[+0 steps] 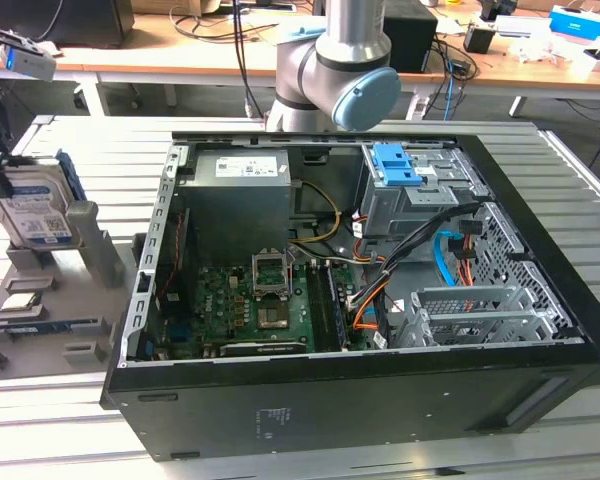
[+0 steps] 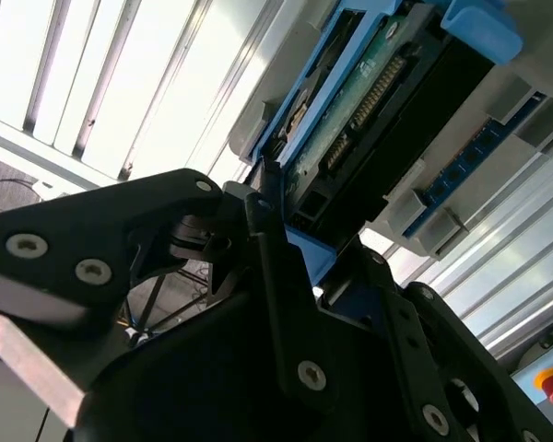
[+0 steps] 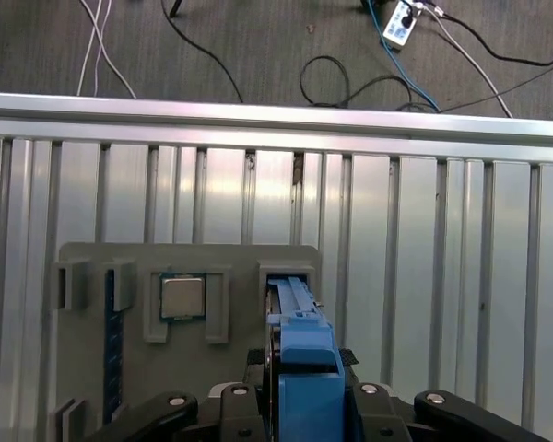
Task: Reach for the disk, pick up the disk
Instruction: 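Pick up the disk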
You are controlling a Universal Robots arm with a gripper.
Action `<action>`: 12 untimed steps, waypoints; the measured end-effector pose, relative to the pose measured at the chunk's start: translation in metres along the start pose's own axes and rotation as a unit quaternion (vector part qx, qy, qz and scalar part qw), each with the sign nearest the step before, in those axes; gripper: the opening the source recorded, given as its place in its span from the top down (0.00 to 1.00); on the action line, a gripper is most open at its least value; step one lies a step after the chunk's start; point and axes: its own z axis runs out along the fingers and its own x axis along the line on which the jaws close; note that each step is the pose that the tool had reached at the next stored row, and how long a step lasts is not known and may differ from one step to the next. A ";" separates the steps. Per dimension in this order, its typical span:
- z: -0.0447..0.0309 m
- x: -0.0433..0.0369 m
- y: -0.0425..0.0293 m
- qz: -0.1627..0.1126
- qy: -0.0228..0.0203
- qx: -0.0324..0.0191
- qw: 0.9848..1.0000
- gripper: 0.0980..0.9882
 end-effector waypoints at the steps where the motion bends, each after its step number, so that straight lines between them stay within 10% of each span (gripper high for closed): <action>1: -0.0011 0.0000 0.0000 0.000 0.000 0.000 1.000 0.70; 12: -0.0175 0.0001 -0.0002 0.000 0.000 0.000 1.000 0.70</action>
